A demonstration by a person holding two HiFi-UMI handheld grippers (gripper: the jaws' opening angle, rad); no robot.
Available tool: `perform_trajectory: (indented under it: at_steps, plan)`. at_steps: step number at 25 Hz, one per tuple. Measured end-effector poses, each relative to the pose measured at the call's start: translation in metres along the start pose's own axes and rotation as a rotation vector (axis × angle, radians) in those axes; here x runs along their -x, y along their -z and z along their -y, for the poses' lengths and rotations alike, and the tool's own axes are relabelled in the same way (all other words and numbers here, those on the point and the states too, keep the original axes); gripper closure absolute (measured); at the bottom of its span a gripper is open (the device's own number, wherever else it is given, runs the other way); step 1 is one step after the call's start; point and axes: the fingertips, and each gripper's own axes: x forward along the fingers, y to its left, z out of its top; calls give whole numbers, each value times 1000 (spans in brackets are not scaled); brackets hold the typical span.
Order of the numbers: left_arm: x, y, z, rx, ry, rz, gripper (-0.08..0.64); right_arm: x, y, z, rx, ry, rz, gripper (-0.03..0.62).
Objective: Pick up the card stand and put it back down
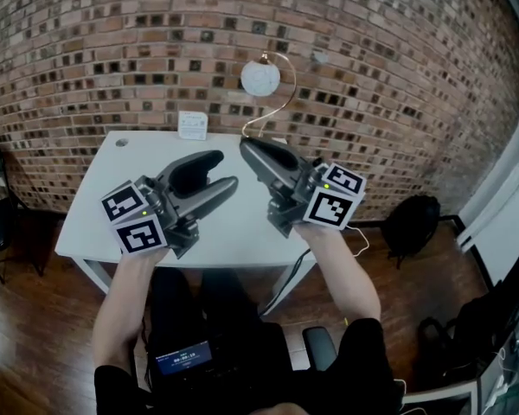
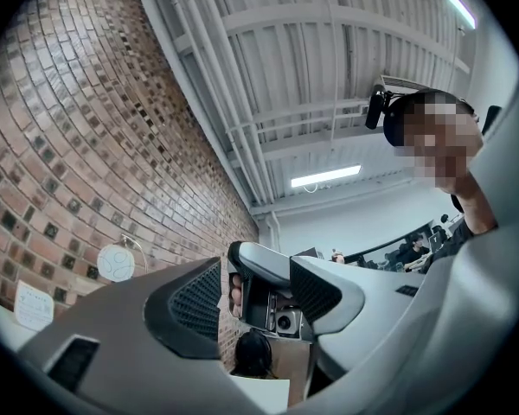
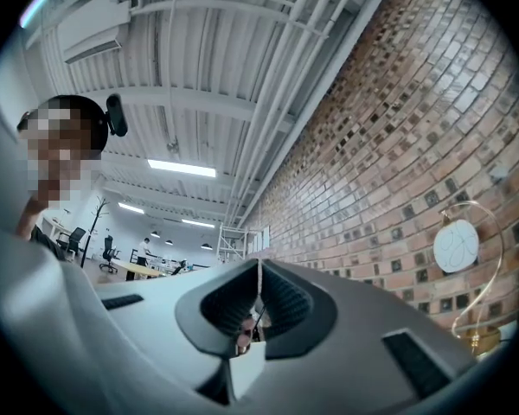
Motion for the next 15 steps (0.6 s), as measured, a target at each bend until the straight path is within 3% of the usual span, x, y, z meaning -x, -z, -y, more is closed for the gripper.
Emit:
perform_trajectory:
  at_steps: [5, 15]
  plan:
    - [-2, -4, 23, 22, 25, 9, 318, 16, -9, -27, 7, -15, 33, 574]
    - [3, -12, 83, -15, 88, 1, 318, 37, -22, -80, 71, -50, 59, 574]
